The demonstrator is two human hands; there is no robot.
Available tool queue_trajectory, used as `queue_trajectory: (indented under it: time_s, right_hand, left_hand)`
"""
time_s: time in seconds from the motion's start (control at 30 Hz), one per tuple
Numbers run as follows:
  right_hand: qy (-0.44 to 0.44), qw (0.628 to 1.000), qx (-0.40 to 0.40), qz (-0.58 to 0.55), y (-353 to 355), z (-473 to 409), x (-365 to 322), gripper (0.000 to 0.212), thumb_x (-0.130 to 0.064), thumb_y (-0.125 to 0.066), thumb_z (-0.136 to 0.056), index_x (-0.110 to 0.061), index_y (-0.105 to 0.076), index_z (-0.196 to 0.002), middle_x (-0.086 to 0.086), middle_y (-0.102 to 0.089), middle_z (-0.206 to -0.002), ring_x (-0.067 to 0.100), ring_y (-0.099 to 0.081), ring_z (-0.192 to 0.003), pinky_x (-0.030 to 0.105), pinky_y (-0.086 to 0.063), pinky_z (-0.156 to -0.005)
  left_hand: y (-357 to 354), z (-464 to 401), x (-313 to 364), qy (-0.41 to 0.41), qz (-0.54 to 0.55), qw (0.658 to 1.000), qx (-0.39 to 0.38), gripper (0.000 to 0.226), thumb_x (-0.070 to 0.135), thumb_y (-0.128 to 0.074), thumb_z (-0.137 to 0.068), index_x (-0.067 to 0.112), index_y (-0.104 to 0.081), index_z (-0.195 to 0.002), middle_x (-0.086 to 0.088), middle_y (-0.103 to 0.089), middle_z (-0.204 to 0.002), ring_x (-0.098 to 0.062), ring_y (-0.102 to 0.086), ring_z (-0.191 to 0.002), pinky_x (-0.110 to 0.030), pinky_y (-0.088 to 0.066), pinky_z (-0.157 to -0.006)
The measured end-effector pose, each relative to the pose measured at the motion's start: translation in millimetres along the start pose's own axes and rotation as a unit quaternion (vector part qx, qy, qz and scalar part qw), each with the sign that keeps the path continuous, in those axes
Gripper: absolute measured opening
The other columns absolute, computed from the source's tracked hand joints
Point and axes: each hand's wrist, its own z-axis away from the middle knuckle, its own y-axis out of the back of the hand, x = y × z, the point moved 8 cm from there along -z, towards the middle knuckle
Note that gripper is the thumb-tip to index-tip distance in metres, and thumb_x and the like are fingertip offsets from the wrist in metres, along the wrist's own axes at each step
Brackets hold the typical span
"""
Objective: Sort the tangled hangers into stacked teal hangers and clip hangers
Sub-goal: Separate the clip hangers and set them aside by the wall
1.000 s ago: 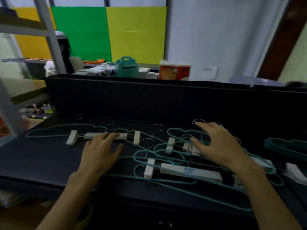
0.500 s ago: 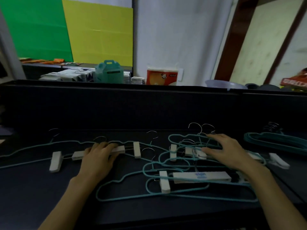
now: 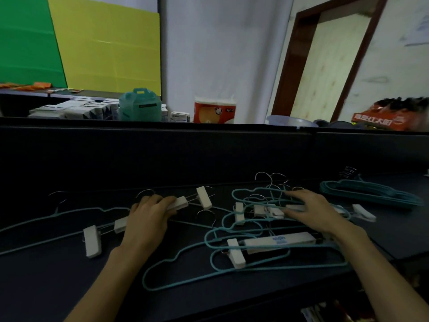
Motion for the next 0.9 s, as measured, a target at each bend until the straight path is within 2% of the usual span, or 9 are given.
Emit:
queue_trajectory:
  time_s: [0.13,0.23,0.37,0.47,0.7,0.83,0.9]
  right_hand:
    - [0.002,1.0,-0.005,0.013,7.5,-6.6,4.4,0.08,-0.061,-0.064,-0.074,-0.029,-0.037,-0.142,0.0,-0.028,-0.151,0.022,-0.029,-0.136,0.037,-0.03,-0.108]
    - [0.013,0.999,-0.028,-0.017,16.2,-12.7,5.6,0.094,-0.071,-0.065,-0.061,-0.033,-0.034,-0.142,-0.003,-0.033,-0.149,0.02,-0.034,-0.134,0.039,-0.034,-0.109]
    - [0.025,0.997,-0.073,-0.015,12.4,-23.6,8.9,0.099,-0.066,-0.071,-0.061,-0.032,-0.03,-0.145,-0.003,-0.033,-0.15,0.019,-0.034,-0.135,0.033,-0.033,-0.107]
    - [0.026,0.996,-0.085,-0.032,10.9,-29.4,12.8,0.103,-0.066,-0.072,-0.056,-0.028,-0.034,-0.144,-0.006,-0.038,-0.147,0.016,-0.037,-0.133,0.028,-0.034,-0.103]
    - [0.059,0.998,-0.029,-0.01,26.6,-35.7,16.5,0.104,-0.073,-0.067,-0.053,-0.029,-0.036,-0.142,-0.006,-0.043,-0.136,0.016,-0.041,-0.125,0.034,-0.039,-0.103]
    - [0.061,0.998,0.025,0.008,33.5,-19.0,19.5,0.097,-0.07,-0.067,-0.062,-0.029,-0.035,-0.143,-0.011,-0.038,-0.119,0.009,-0.036,-0.11,0.027,-0.036,-0.093]
    - [0.049,0.998,0.047,0.0,36.2,-1.7,21.0,0.097,-0.072,-0.064,-0.062,-0.03,-0.034,-0.143,-0.012,-0.036,-0.116,0.009,-0.034,-0.108,0.027,-0.036,-0.093]
  left_hand:
    - [0.0,-11.6,21.4,-0.016,0.004,0.999,0.028,0.035,0.02,-0.067,-0.084,0.019,-0.063,-0.118,-0.006,-0.064,-0.104,-0.03,-0.056,-0.096,-0.046,-0.046,-0.077]
    - [-1.2,-21.8,37.6,-0.028,0.004,0.999,0.038,0.035,0.021,-0.066,-0.084,0.018,-0.063,-0.119,-0.005,-0.063,-0.103,-0.029,-0.055,-0.095,-0.045,-0.046,-0.073]
    - [-5.0,-33.4,53.6,-0.031,-0.001,0.998,0.049,0.035,0.019,-0.066,-0.084,0.018,-0.062,-0.119,-0.005,-0.062,-0.102,-0.028,-0.054,-0.094,-0.043,-0.046,-0.069]
    - [-9.5,-39.6,60.5,-0.028,0.004,0.998,0.053,0.035,0.02,-0.065,-0.086,0.018,-0.061,-0.121,-0.004,-0.062,-0.104,-0.028,-0.054,-0.096,-0.042,-0.046,-0.069]
    - [-15.4,-48.7,71.0,-0.047,-0.014,0.996,0.07,0.036,0.015,-0.074,-0.078,0.016,-0.066,-0.113,-0.002,-0.064,-0.095,-0.028,-0.057,-0.085,-0.04,-0.048,-0.062]
    - [-19.4,-52.8,79.8,-0.068,-0.007,0.996,0.063,0.036,0.018,-0.069,-0.082,0.017,-0.063,-0.117,-0.004,-0.063,-0.1,-0.028,-0.055,-0.09,-0.04,-0.046,-0.066]
    - [-18.3,-55.7,88.6,-0.088,0.0,0.995,0.057,0.036,0.019,-0.069,-0.082,0.016,-0.063,-0.118,-0.005,-0.063,-0.101,-0.029,-0.055,-0.091,-0.04,-0.045,-0.067]
